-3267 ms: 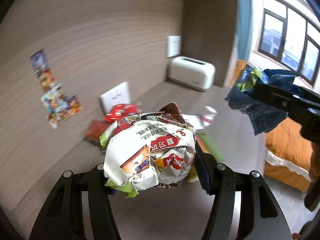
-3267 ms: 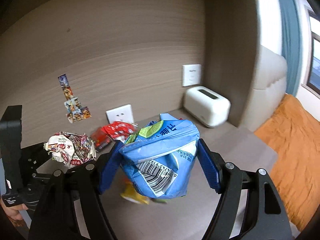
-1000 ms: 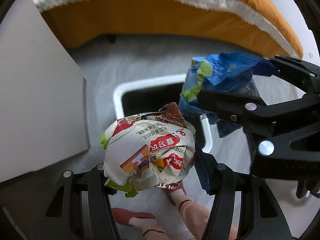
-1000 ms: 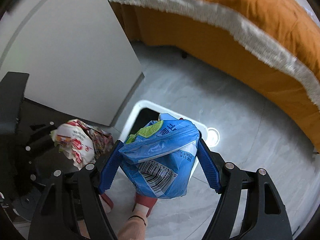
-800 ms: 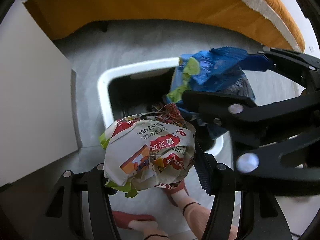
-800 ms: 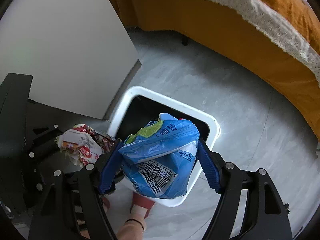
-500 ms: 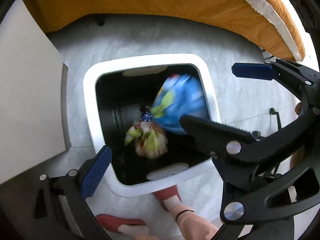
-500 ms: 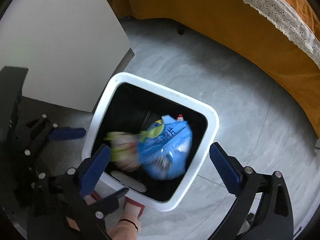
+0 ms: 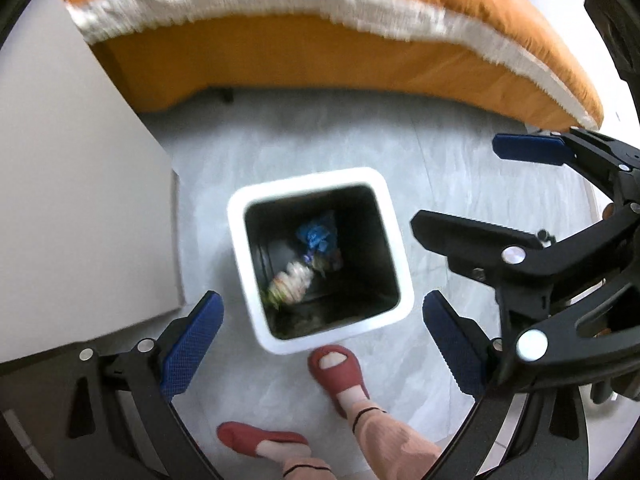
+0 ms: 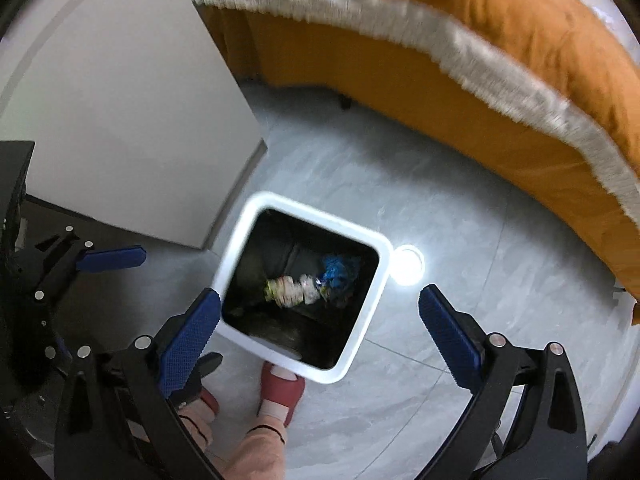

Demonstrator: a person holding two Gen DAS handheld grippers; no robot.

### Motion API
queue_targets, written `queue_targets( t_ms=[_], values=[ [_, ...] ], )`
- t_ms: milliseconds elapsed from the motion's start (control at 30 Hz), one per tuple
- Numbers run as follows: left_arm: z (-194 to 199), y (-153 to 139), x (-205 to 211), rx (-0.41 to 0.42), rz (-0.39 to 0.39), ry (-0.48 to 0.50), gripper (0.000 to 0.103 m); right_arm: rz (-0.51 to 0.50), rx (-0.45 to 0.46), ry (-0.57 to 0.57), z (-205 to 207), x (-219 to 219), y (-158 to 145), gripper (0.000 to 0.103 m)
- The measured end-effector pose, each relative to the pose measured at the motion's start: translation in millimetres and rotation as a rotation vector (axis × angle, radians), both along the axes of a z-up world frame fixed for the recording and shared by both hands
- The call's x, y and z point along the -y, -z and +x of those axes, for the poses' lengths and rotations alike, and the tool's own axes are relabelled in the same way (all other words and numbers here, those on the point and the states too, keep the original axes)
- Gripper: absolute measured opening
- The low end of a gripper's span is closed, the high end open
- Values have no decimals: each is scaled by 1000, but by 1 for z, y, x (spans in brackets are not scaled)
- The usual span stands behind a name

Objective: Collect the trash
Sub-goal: 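Swing both tools back toward the desk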

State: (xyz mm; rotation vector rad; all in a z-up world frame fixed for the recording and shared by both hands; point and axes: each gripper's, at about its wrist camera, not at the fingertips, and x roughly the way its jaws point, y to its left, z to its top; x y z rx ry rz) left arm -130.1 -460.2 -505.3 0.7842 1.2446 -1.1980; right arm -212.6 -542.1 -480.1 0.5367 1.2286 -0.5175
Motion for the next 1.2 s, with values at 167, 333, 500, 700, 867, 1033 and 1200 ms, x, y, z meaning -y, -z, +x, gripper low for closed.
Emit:
queue_targets(
  t_ms=[167, 333, 500, 700, 867, 1033, 1200],
  values=[
    [9, -114, -21, 100, -96, -69, 98, -97, 111, 38, -5, -14, -103, 99],
    [36, -236, -57, 181, -205, -209, 98, -166, 299, 15, 12, -39, -228, 99],
    [77, -330, -118, 305, -285, -371, 98, -237, 471, -128, 55, -79, -320, 99],
    [145, -386, -213, 518, -247, -613, 98, -299, 563, -309, 117, -139, -371, 99],
    [221, -391, -293, 421, -203, -860, 98, -254, 531, -431, 172, -195, -363, 99],
    [261, -380, -316, 398, -175, -904, 98, -267, 480, -539, 217, -251, -345, 99],
    [285, -364, -313, 366, -163, -881, 98, -273, 436, -559, 253, -280, -329, 99]
  ],
)
